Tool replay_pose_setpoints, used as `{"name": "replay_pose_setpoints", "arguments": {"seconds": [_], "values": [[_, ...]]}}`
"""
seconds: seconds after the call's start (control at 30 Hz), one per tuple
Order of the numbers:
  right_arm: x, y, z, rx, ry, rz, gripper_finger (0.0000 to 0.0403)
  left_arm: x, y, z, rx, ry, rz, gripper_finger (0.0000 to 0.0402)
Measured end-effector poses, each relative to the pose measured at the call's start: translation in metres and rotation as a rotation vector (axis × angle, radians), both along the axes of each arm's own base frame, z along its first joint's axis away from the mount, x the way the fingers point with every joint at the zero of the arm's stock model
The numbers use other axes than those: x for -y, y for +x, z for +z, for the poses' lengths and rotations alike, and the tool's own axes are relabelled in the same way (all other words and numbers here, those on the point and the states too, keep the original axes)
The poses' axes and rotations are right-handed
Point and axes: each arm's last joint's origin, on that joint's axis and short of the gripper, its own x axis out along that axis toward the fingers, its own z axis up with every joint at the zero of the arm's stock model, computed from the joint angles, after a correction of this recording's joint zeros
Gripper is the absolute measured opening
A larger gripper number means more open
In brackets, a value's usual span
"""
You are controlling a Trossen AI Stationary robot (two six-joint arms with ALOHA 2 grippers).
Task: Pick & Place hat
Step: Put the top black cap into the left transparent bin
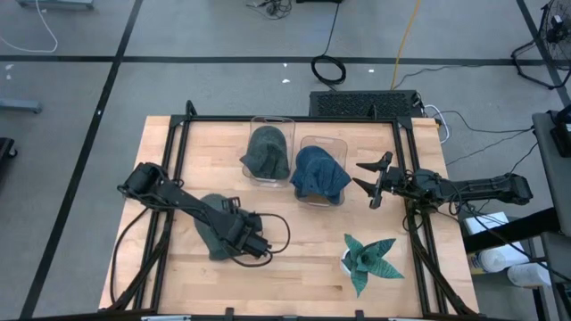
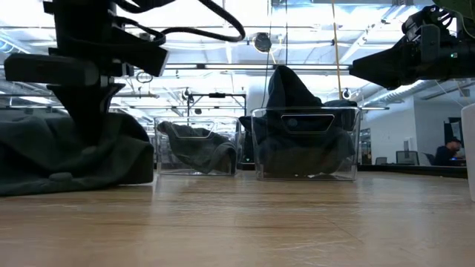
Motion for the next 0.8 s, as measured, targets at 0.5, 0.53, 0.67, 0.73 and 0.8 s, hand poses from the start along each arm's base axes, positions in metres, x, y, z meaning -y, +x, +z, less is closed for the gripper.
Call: {"name": "replay_pose_setpoints", "arguments": {"seconds": [0.5,0.53,0.67,0.73,0.8], "values": [[0.0,0.0,0.0,0.0,0.0,0.0,0.0222,0.001,0.0,0.013,-0.053,-0.031,-0.005,0.0149],[0.0,0.0,0.0,0.0,0.0,0.0,0.0222,0.001,0.0,0.013,-0.064,-0.034,0.001,0.0156],[0.0,0.0,0.0,0.0,0.0,0.0,0.0222,0.0,-0.002,0.014,-0.072,-0.028,0.021,0.0169],[0.0,0.0,0.0,0.0,0.0,0.0,0.0222,0.001,-0.002,0.014,-0.079,-0.043,0.025,0.0167],[0.0,0.0,0.0,0.0,0.0,0.0,0.0222,0.001,-0.003,0.014,-0.097,-0.067,0.028,0.0157]]}}
